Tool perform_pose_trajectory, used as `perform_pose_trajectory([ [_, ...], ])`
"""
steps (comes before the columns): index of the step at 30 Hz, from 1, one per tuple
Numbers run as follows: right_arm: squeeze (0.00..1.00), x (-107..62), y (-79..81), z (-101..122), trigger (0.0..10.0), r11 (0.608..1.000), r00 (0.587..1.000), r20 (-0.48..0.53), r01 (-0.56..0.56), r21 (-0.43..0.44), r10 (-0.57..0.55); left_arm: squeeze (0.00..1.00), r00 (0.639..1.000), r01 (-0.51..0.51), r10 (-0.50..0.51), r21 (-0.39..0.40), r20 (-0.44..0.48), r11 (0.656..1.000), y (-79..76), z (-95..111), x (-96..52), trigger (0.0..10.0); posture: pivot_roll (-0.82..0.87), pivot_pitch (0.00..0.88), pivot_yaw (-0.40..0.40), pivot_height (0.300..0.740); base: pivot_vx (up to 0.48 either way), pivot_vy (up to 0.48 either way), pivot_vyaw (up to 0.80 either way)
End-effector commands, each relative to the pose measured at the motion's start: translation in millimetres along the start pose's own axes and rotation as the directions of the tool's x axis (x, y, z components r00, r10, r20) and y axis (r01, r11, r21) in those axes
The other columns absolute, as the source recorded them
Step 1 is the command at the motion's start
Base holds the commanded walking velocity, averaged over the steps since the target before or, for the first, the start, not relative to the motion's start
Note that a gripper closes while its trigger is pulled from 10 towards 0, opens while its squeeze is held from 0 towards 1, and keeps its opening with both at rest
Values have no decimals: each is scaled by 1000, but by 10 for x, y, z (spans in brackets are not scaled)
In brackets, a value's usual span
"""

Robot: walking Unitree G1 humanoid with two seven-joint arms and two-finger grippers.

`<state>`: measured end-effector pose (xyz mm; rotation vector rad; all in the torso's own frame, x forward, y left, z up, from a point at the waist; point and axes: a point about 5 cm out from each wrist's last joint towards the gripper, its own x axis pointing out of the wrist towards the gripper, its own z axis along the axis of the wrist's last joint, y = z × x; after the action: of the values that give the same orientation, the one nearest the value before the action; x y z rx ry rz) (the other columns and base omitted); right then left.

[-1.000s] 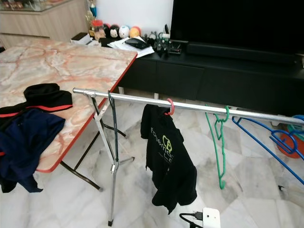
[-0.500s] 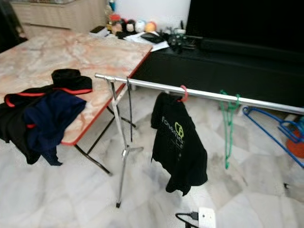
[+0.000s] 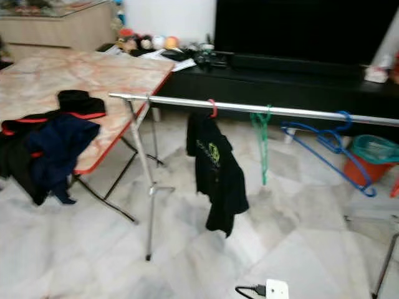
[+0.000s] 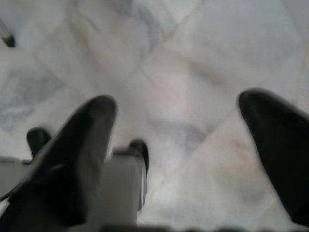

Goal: Hang hanger

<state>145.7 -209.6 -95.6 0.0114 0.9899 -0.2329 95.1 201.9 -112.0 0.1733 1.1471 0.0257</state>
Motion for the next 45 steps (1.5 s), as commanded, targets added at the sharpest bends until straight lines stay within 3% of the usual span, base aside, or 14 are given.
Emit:
perform_pose_trajectory([
  [1,0,3,33,17,10000,1000,1000,6,-6,16,5,0,1000,-2,2,10,4,1000,22,23,5,10000,-46,0,13,740,0,0,0],
  [13,0,-3,39,-17,10000,1000,1000,-7,-3,20,3,0,1000,2,-2,9,6,1000,14,38,8,10000,-44,0,11,740,0,0,0],
  [19,0,-7,17,-42,10000,1000,1000,-19,0,21,0,0,1000,3,-3,10,8,1000,20,49,10,10000,-46,0,11,740,0,0,-631],
  [25,0,-18,-158,-73,10000,1000,999,-27,19,24,-18,0,1000,-12,12,19,19,1000,34,67,12,10000,-37,0,11,740,0,0,-734],
  [28,0,-25,-205,-90,10000,999,999,-29,22,25,-21,0,996,-59,58,15,62,998,61,99,7,10000,-43,0,13,740,0,0,-708],
  [30,0,-33,-240,-112,10000,999,999,-31,25,25,-24,0,981,-110,123,-89,148,990,88,153,-14,10000,-39,0,12,740,0,0,-703],
  [34,0,-37,-249,-127,10000,999,999,-34,26,22,-25,0,972,-92,113,-109,205,990,83,205,-24,10000,-32,0,9,740,0,0,-698],
  [35,0,-39,-232,-138,10000,999,999,-36,23,22,-23,0,908,-53,106,-140,405,989,438,1023,-8,10000,-32,0,10,740,0,0,-694],
  [36,0,-41,-220,-145,10000,1000,999,-36,22,21,-21,0,884,-37,100,-144,457,989,534,1257,-38,10000,-32,0,10,740,0,0,-694],
  [37,0,-42,-200,-152,10000,1000,999,-37,20,21,-19,0,876,-31,94,-140,473,990,583,1356,-53,10000,-36,0,11,740,0,0,-694],
  [45,0,-58,-8,-227,10000,1000,999,-46,-1,19,2,0,898,-58,71,-43,434,997,616,1147,-43,10000,-38,0,11,740,0,0,-690],
])
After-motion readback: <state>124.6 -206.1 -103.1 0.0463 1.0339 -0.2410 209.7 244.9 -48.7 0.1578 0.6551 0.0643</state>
